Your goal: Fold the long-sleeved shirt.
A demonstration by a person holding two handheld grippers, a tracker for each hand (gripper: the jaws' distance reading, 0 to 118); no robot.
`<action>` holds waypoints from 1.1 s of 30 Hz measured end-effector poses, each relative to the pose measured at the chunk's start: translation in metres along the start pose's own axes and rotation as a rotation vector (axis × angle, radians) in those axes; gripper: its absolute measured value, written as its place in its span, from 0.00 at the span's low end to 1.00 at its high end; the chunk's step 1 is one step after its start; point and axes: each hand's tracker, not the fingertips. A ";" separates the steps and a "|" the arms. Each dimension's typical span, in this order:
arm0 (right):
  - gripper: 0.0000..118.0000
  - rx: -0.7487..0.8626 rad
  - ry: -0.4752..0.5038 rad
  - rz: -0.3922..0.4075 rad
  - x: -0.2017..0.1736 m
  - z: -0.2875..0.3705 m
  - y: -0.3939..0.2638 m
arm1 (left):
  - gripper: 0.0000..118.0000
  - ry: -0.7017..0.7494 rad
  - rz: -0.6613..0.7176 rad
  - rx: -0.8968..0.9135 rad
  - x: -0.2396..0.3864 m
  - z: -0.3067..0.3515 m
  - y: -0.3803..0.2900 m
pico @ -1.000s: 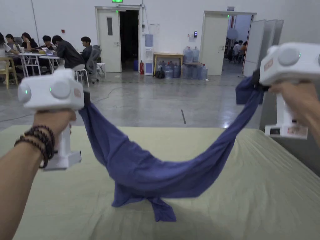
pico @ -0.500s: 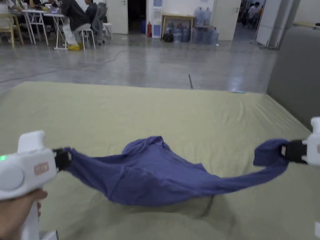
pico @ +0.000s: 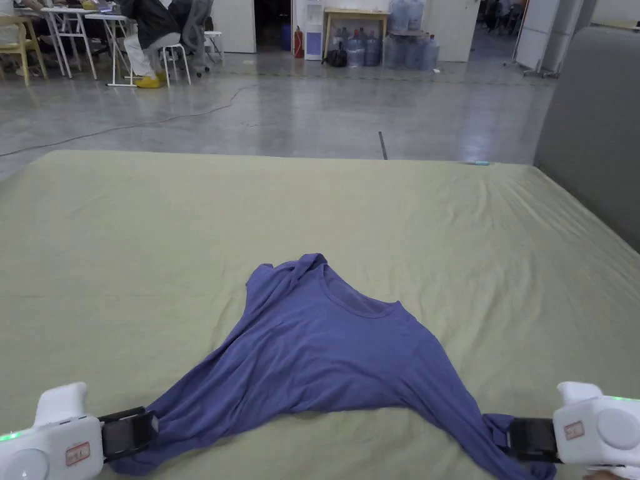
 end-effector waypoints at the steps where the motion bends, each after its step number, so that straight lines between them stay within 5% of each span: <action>1: 0.96 0.088 0.013 0.011 0.000 0.038 0.006 | 1.00 0.048 -0.030 0.066 -0.004 0.023 0.004; 4: 0.93 0.172 -0.007 0.017 -0.005 0.084 0.009 | 1.00 -0.011 -0.029 0.091 0.010 0.053 0.013; 6: 0.87 0.224 0.066 0.009 -0.014 0.074 0.014 | 1.00 -0.034 0.010 0.122 0.011 0.069 0.017; 7: 0.70 0.233 0.096 -0.004 -0.016 0.077 0.014 | 0.89 -0.054 0.029 0.139 0.028 0.073 0.018; 8: 0.22 0.229 0.121 -0.029 -0.019 0.076 0.015 | 0.37 -0.052 0.046 0.145 0.032 0.076 0.018; 9: 0.03 0.231 0.117 -0.037 -0.020 0.075 0.014 | 0.00 -0.030 0.049 0.163 0.035 0.077 0.017; 14: 0.03 0.204 0.080 0.050 -0.052 0.080 0.006 | 0.00 -0.006 0.044 0.103 0.019 0.052 0.018; 23: 0.03 0.196 0.120 0.027 -0.051 0.082 0.011 | 0.00 0.049 0.116 -0.017 0.005 0.018 0.015; 24: 0.03 0.195 0.123 0.030 -0.051 0.081 0.012 | 0.05 0.060 0.135 -0.051 0.004 0.011 0.015; 25: 0.03 0.193 0.123 0.035 -0.052 0.081 0.012 | 0.30 0.081 0.147 -0.064 0.003 0.007 0.016; 26: 0.03 0.192 0.116 0.043 -0.057 0.081 0.011 | 0.87 0.080 0.143 -0.066 0.001 0.000 0.017; 27: 0.03 0.190 0.115 0.046 -0.058 0.080 0.010 | 1.00 0.091 0.144 -0.088 0.002 -0.010 0.017; 33: 0.03 0.166 0.122 0.066 -0.063 0.073 0.008 | 0.89 0.252 0.161 -0.275 0.000 -0.060 0.021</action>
